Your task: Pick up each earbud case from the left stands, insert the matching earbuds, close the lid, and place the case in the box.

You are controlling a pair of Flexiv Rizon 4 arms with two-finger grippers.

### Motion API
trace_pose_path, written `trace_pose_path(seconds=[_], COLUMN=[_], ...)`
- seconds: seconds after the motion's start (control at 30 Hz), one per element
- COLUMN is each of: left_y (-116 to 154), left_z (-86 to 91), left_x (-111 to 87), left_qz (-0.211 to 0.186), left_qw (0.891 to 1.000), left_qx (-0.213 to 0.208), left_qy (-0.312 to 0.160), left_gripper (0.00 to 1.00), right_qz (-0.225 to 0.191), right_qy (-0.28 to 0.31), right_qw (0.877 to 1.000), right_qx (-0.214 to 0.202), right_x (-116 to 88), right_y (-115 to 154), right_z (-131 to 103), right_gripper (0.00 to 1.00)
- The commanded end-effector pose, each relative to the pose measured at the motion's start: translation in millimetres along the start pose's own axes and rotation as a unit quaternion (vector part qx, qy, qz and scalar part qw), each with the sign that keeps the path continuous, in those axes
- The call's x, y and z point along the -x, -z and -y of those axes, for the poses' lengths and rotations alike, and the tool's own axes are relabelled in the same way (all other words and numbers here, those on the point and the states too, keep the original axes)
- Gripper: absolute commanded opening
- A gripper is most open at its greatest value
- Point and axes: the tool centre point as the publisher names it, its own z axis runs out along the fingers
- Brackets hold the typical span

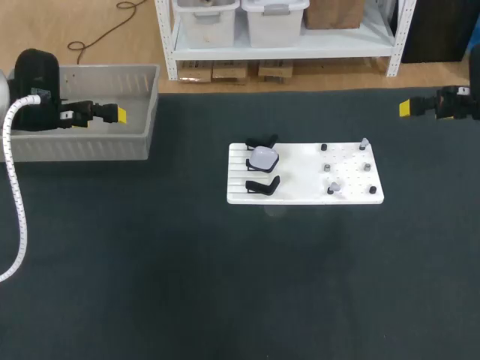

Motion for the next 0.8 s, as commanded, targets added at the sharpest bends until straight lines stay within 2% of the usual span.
trace_pose_path(seconds=[0.03, 0.5, 0.8], left_y=[0, 0, 0], left_z=[1.6, 1.6, 20.1], left_x=[1.4, 1.4, 11.9], left_qz=[-0.003, -0.003, 0.027], left_qw=[1.000, 1.000, 0.996], left_qx=[0.004, 0.004, -0.045], left_qy=[0.001, 0.001, -0.071], left_gripper=[1.00, 1.00, 1.00], right_qz=[0.000, 0.000, 0.000], right_qy=[0.000, 0.000, 0.000], right_qw=[1.000, 1.000, 1.000], right_qx=[-0.001, -0.001, -0.001], right_x=[0, 0, 0], right_y=[0, 0, 0], right_z=[0, 0, 0], right_gripper=[1.00, 1.00, 1.00])
